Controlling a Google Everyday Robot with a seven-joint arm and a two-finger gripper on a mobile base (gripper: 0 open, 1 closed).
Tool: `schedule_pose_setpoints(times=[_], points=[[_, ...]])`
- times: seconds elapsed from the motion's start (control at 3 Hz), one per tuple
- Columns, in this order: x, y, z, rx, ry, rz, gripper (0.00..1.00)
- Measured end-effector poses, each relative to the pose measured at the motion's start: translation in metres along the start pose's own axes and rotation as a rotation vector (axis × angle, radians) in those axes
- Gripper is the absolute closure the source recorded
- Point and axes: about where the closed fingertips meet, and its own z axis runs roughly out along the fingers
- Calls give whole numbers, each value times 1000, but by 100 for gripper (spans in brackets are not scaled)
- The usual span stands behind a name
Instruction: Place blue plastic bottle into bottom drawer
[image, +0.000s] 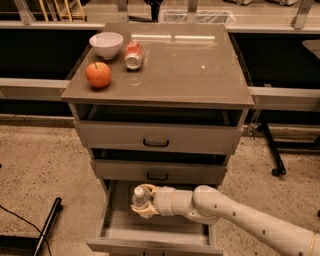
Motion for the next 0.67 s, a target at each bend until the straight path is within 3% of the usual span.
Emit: schedule_pose_setpoints(times=[0.33,0.67], points=[[39,-17,51,17,-29,-2,100],[60,-18,125,-7,-121,-109,100]])
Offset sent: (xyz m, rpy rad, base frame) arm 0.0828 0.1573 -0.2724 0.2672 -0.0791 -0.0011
